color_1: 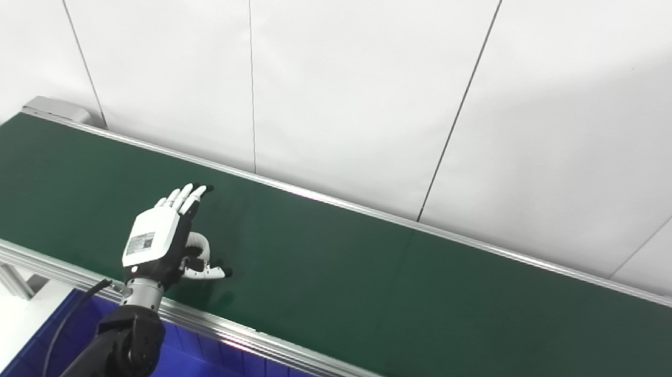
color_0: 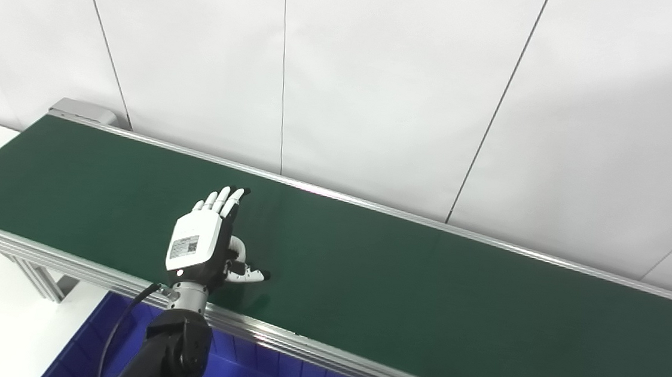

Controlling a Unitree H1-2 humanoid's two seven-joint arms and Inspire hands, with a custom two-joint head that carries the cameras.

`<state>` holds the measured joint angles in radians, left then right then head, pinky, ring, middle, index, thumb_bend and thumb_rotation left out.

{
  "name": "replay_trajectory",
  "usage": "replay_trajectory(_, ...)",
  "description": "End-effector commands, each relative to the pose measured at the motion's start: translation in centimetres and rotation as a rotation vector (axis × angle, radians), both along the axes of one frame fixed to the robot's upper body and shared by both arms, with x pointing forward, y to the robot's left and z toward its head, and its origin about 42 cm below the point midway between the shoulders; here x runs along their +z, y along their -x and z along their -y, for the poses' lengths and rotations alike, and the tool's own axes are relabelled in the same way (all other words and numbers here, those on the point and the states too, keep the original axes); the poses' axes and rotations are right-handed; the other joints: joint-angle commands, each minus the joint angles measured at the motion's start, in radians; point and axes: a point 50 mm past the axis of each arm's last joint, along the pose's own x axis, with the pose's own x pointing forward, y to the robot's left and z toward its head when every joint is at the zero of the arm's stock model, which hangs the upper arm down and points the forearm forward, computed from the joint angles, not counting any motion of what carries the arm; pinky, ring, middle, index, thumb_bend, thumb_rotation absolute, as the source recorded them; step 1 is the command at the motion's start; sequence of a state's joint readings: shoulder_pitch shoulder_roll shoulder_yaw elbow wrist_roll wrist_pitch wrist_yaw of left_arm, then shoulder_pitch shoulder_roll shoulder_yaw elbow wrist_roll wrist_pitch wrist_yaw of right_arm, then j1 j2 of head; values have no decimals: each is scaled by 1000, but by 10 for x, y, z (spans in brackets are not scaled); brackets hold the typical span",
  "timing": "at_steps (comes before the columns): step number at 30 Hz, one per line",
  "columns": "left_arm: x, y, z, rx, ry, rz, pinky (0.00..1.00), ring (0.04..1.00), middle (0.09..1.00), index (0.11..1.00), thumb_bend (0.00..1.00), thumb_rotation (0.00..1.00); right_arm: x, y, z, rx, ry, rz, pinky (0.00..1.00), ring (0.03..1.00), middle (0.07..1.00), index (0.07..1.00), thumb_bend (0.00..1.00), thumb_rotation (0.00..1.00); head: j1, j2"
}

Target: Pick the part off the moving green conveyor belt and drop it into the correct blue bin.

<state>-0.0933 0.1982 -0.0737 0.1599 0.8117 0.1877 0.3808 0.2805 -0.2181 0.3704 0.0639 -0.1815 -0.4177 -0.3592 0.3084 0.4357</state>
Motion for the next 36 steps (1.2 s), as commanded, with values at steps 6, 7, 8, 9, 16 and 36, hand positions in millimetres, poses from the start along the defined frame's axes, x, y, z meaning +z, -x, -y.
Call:
replay_trajectory(6,15,-9,-12,30,-45,7,950,971,974,906,832,37,13,-3,-3,22,-18,87,638,728,768,808,534,370,-2,3)
replay_trajectory(7,14,-9,-13,30,-50,-5,954,975,979,910,827,33,13,-3,-3,21,-19,87,642,730,768,806,542,370,-3,5)
replay_trajectory(8,12,-8,-13,30,-54,-16,953,976,980,910,827,29,13,-3,-3,21,-19,86,643,730,768,806,545,371,-3,5)
replay_trajectory(9,10,-8,-14,29,-57,-26,945,973,978,905,830,21,12,-3,-3,21,-17,86,644,731,768,806,543,375,-5,6)
replay_trajectory(16,4,-2,-15,24,-54,-86,804,890,927,862,770,0,13,-2,-4,21,-22,87,643,730,767,804,550,406,-6,9)
replay_trajectory(36,-9,-10,11,-180,465,-21,473,454,516,477,502,0,16,-1,-5,4,-34,96,629,725,766,808,585,422,-8,28)
